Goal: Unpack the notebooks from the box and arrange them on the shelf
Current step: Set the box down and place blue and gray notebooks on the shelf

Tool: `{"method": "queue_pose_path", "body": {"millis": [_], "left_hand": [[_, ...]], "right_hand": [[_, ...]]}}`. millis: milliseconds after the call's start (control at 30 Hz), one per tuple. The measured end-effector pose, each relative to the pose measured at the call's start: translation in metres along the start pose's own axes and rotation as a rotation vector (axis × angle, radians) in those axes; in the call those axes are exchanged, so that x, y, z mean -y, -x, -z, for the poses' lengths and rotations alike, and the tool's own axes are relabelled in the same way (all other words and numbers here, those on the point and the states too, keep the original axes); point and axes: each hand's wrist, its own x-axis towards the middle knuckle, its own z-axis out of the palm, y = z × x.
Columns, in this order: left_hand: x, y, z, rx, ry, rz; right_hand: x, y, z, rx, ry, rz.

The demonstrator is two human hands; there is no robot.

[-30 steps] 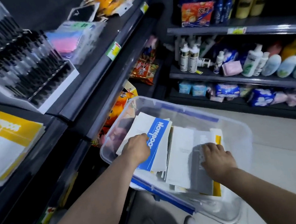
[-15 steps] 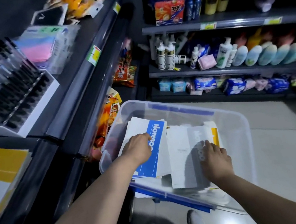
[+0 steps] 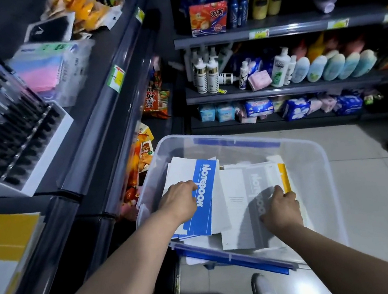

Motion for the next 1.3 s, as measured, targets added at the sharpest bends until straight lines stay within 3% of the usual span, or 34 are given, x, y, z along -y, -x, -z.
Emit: {"method": "queue_pose_path", "body": {"millis": [133,233,367,467,733,900,1133,1300], "left_hand": [[-0.002,-0.002,-0.001,0.001,0.001,0.001],[-0.004,-0.004,-0.001,0.005,0.006,0.000],[-0.007,-0.005,0.000,0.012,-0.006,0.007],[-0.006,-0.005,-0.001,0.018,-0.007,0.033],[-0.008,-0.003,-0.009,0.006,-0.040,0.113],[-0.005,0.005,-0.012,0.048,-0.124,0.349],[-0.015,0.006,-0.034,0.126,-0.010,0.383],[-0.018,0.007,-0.040,0.002,0.050,0.481]], "right_hand": [[-0.003,-0.009,0.008,0.072,-0.116,-0.088],[-0.005,-0.013,0.015,0.127,-0.029,-0.059],[-0.005,-0.013,0.020,0.056,-0.065,0.003],[-0.013,-0.011,0.034,-0.039,-0.200,0.129],[-0.035,-0.002,0.059,-0.068,-0.179,0.431],[-0.032,0.001,0.064,-0.132,-0.185,0.576],[-0.023,-0.011,0.065,-0.106,-0.054,0.471],[-0.024,-0.010,0.071,-0.138,0.043,0.454]]}}
